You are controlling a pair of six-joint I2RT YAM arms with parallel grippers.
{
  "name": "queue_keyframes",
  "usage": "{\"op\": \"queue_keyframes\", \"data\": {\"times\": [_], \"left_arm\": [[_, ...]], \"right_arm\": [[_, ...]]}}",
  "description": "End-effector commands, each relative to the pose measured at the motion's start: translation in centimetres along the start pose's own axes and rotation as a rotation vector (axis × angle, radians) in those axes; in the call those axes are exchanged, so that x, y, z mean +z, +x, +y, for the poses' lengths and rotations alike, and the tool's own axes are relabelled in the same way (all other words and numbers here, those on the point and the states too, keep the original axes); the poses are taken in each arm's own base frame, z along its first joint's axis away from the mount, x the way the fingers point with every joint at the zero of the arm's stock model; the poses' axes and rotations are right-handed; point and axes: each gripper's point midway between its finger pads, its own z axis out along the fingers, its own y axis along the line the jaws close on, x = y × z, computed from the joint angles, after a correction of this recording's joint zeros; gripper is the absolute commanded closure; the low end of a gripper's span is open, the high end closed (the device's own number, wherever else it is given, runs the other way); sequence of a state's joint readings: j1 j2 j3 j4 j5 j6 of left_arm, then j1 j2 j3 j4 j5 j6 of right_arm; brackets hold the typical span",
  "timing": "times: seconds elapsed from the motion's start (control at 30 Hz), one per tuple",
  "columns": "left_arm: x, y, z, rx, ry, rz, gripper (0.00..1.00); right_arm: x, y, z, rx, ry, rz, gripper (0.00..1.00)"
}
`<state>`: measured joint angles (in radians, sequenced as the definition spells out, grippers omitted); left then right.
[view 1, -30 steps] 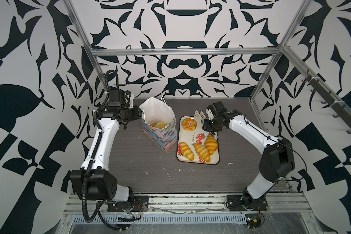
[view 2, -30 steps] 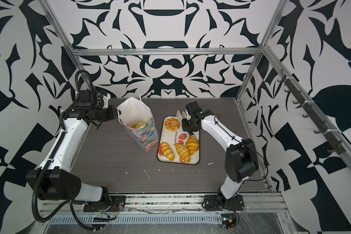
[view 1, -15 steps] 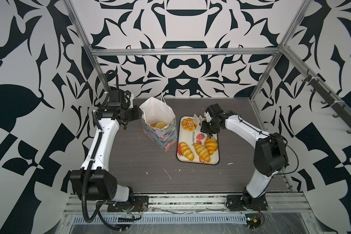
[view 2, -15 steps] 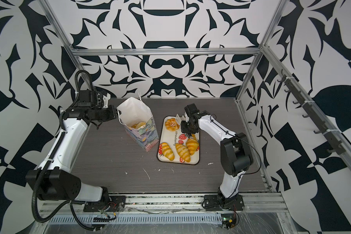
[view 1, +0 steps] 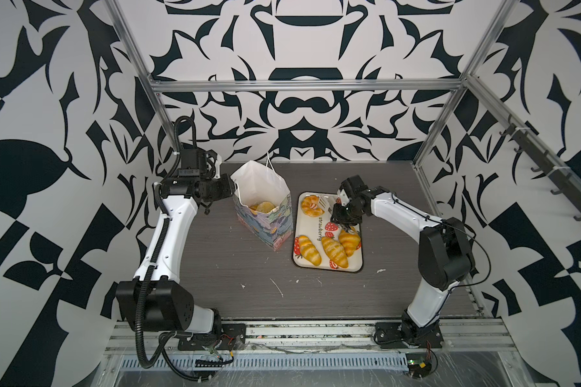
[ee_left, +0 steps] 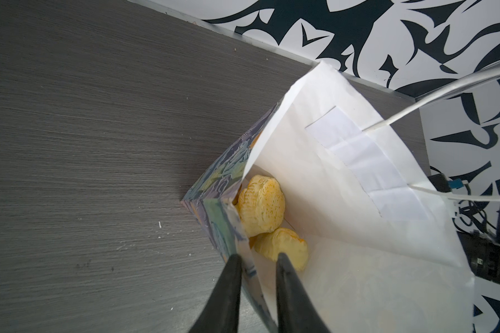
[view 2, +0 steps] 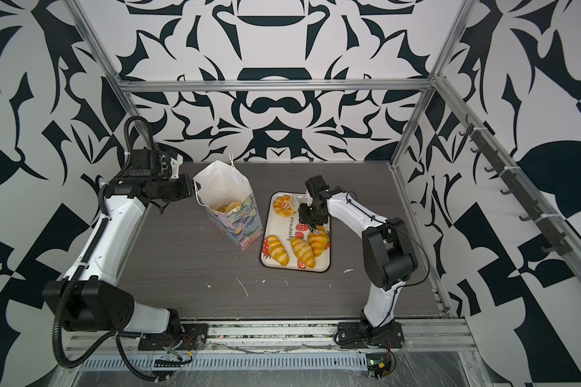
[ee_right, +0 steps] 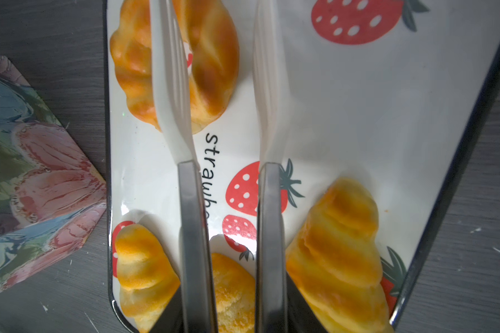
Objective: Pack bread into a paper bag
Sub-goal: Pick up the bread from the tray.
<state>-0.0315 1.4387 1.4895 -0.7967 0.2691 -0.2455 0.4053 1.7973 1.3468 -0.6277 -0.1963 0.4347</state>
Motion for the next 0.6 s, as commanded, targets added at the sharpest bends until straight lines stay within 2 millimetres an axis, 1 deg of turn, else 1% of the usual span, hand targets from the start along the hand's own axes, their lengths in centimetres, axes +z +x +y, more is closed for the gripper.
{"op": "queue_keyframes", "data": {"times": [0.0, 0.23, 0.43, 0.57], "left_arm": [[-0.3, 1.0, -0.1, -0.005, 0.002, 0.023, 0.75], [-0.2, 1.0, 0.0, -0.005, 0.0, 0.024, 0.75], [-0.2, 1.0, 0.0, -0.005, -0.001, 0.025, 0.75], [-0.3, 1.0, 0.0, -0.004, -0.002, 0.023, 0.75]], "right_arm": [[-0.6, -1.0, 0.9, 0.002, -0.042, -0.041, 0.57], [-0.1, -1.2, 1.1, 0.003, -0.053, -0.034, 0.58], [-0.1, -1.9, 1.3, -0.005, -0.053, -0.053, 0.58], [0.0, -2.1, 1.3, -0.006, -0.05, -0.052, 0.61]]}}
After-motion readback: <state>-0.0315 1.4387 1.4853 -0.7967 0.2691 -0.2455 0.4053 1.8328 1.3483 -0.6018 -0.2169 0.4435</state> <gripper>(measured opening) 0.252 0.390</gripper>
